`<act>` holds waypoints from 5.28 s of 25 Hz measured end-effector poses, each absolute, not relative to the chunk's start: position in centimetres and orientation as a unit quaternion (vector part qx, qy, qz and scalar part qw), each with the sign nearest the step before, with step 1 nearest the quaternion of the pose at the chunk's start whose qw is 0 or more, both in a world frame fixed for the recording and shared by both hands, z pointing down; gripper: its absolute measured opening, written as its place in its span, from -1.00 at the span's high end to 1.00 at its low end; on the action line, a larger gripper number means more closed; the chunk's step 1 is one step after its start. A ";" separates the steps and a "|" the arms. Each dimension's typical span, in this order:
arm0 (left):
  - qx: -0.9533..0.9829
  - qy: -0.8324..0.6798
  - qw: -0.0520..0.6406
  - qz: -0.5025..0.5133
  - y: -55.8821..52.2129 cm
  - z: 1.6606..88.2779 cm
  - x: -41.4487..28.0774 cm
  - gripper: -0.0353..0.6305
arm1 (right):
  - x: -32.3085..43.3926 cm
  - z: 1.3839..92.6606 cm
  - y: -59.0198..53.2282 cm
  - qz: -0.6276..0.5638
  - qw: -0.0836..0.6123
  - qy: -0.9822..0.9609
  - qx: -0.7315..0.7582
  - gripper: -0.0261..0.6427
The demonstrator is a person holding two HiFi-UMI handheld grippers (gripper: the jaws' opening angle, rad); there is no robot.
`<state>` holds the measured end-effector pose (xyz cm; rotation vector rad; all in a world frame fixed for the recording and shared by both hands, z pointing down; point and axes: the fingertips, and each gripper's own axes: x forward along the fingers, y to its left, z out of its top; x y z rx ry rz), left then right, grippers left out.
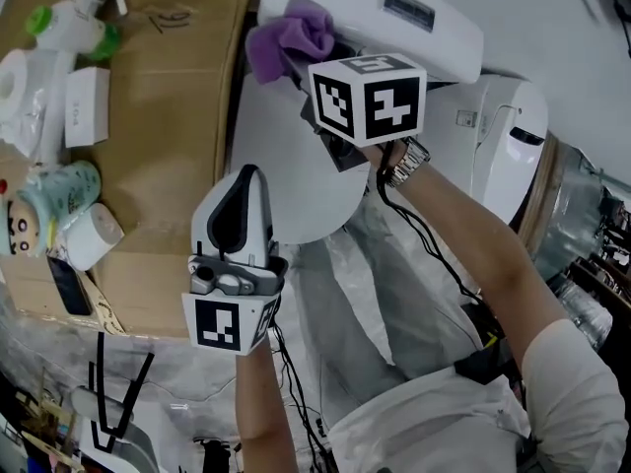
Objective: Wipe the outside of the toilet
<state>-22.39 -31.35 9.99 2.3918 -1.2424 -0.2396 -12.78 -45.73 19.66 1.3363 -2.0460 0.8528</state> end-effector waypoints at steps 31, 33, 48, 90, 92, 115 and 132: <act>0.842 -0.474 0.234 -0.105 -27.0 9.5 -6.5 0.88 | 6.0 25.0 -34.0 0.413 0.299 -0.706 0.491 0.50; 0.850 -0.463 0.232 -0.097 -27.1 9.5 -5.3 0.88 | 8.5 25.5 -33.8 0.419 0.297 -0.690 0.510 0.50; 0.859 -0.443 0.244 -0.080 -28.2 11.1 -8.6 0.88 | 12.4 28.0 -36.2 0.404 0.315 -0.631 0.583 0.50; 0.808 -0.531 0.231 -0.105 -29.0 12.6 -18.5 0.88 | -9.9 29.3 -40.2 0.372 0.288 -0.781 0.412 0.50; 0.805 -0.533 0.235 -0.110 -29.0 12.6 -16.9 0.88 | -6.3 31.0 -38.6 0.383 0.309 -0.759 0.427 0.50; 0.848 -0.466 0.243 -0.076 -31.6 13.8 -14.8 0.88 | 6.6 39.8 -38.3 0.445 0.359 -0.598 0.562 0.50; 0.848 -0.466 0.239 -0.084 -30.3 14.1 -22.9 0.88 | -11.8 37.7 -45.8 0.384 0.359 -0.688 0.501 0.50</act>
